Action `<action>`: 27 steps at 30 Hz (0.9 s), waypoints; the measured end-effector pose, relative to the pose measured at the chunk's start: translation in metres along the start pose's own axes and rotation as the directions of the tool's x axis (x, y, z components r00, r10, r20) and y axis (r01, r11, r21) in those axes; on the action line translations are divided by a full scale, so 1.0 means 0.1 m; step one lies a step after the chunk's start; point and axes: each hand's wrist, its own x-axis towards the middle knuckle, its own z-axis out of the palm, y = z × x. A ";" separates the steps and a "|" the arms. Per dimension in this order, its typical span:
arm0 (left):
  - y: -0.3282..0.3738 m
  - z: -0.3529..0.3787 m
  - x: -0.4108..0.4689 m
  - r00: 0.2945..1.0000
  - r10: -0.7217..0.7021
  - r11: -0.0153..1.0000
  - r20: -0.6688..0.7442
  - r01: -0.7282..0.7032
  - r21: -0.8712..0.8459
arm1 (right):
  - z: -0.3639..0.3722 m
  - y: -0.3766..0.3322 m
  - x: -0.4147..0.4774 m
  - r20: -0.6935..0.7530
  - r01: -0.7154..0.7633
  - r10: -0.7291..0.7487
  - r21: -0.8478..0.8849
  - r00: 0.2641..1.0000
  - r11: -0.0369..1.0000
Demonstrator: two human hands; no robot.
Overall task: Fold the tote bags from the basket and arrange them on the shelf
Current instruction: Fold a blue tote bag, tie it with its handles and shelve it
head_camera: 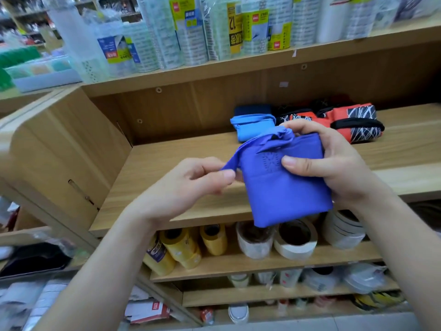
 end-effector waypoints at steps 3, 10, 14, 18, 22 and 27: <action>-0.07 -0.01 0.01 0.966 0.216 0.974 -0.139 -0.224 -0.044 | -0.01 0.03 0.01 -0.037 -0.057 0.060 0.086 0.998 0.995; -0.08 0.15 0.17 0.928 0.312 0.730 -0.202 -0.370 -0.574 | 0.08 0.19 0.01 -0.042 -0.146 0.164 0.285 0.986 0.947; -0.11 0.20 0.25 0.956 0.238 0.720 -0.173 -0.293 -0.629 | 0.12 0.31 -0.04 0.012 -0.147 0.158 0.437 0.987 0.887; -0.19 0.29 0.26 0.985 0.172 0.701 -0.029 -0.143 -0.698 | 0.21 0.33 -0.03 0.006 -0.148 0.171 0.529 0.985 0.836; -0.19 0.36 0.21 0.984 0.177 0.793 -0.037 -0.165 -0.587 | 0.20 0.36 0.05 -0.193 -0.155 0.273 0.470 0.943 0.869; -0.22 0.46 0.07 0.965 0.179 0.883 -0.190 -0.243 -0.401 | 0.16 0.33 0.02 -0.368 -0.092 0.261 0.416 0.893 0.905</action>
